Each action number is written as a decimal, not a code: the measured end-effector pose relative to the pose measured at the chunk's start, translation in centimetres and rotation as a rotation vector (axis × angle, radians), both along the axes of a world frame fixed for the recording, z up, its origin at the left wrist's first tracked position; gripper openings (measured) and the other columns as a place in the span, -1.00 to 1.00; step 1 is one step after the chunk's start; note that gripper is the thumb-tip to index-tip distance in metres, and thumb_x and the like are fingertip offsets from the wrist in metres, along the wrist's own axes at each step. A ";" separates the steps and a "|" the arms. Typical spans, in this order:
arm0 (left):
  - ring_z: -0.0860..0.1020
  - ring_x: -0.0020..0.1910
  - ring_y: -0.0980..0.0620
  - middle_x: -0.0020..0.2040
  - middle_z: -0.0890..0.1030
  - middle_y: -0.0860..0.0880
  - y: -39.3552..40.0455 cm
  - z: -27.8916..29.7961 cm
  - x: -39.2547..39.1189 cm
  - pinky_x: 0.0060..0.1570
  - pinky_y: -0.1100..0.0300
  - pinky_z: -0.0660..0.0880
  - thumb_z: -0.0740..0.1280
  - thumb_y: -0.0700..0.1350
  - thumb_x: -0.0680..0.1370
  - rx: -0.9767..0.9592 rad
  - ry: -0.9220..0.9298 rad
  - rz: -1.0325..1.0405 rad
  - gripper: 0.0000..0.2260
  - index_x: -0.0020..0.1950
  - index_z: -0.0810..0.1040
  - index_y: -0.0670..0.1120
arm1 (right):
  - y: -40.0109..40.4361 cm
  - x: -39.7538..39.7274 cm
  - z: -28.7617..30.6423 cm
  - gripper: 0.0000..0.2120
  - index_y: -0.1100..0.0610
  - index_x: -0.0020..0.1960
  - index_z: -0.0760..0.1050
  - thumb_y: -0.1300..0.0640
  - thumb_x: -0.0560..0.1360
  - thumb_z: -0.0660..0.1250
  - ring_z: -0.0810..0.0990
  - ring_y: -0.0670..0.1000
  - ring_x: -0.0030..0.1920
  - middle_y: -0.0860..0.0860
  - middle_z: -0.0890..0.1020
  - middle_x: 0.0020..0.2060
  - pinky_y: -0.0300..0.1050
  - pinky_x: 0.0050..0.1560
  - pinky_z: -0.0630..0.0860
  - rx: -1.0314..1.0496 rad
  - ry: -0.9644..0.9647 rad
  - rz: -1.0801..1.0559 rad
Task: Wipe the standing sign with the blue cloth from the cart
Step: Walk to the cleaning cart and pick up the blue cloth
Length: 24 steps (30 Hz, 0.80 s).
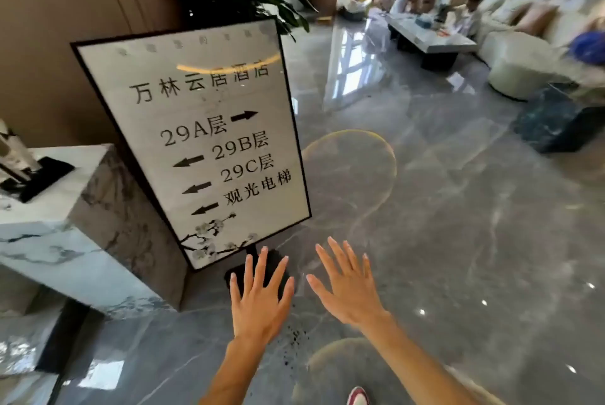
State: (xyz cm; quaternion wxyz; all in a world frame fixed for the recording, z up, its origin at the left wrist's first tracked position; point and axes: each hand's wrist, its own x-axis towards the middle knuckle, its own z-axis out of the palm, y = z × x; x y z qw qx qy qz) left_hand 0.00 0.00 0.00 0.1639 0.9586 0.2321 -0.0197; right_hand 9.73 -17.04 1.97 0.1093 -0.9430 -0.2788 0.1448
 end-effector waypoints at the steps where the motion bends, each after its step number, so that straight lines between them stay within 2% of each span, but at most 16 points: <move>1: -0.27 0.60 0.03 0.64 -0.21 0.15 -0.4 0.2 -0.1 0.55 -0.15 -0.20 -0.15 0.35 0.61 0.008 0.026 -0.033 -0.49 0.58 -0.07 0.38 | -0.7 -0.5 0.2 -0.30 -0.25 0.59 -0.29 -0.47 0.53 -0.24 -0.37 -0.01 0.60 -0.18 -0.31 0.60 0.27 0.56 -0.32 -0.004 -0.003 -0.025; 14: -0.25 0.61 0.01 0.64 -0.21 0.14 -9.0 0.5 -0.4 0.54 -0.17 -0.19 -0.13 0.32 0.63 0.038 0.026 -0.305 -0.50 0.58 -0.05 0.36 | -11.8 -5.8 -0.7 -0.29 -0.27 0.59 -0.25 -0.49 0.52 -0.22 -0.36 -0.03 0.60 -0.20 -0.26 0.61 0.28 0.55 -0.35 0.062 -0.012 -0.323; 21: -0.26 0.61 0.00 0.65 -0.20 0.12 -17.6 1.7 -2.7 0.54 -0.18 -0.22 -0.13 0.31 0.64 0.012 0.030 -0.495 -0.50 0.59 -0.02 0.34 | -20.3 -12.1 -0.2 -0.30 -0.23 0.61 -0.21 -0.44 0.55 -0.16 -0.27 0.03 0.62 -0.15 -0.21 0.63 0.32 0.56 -0.27 0.059 -0.016 -0.517; 24: -0.26 0.61 0.01 0.65 -0.19 0.12 -22.0 2.3 -3.5 0.53 -0.16 -0.25 -0.17 0.33 0.62 -0.002 -0.014 -0.589 -0.49 0.59 -0.01 0.34 | -24.3 -15.0 0.2 -0.30 -0.23 0.60 -0.23 -0.45 0.54 -0.19 -0.30 0.02 0.62 -0.15 -0.23 0.62 0.31 0.55 -0.31 0.068 -0.054 -0.614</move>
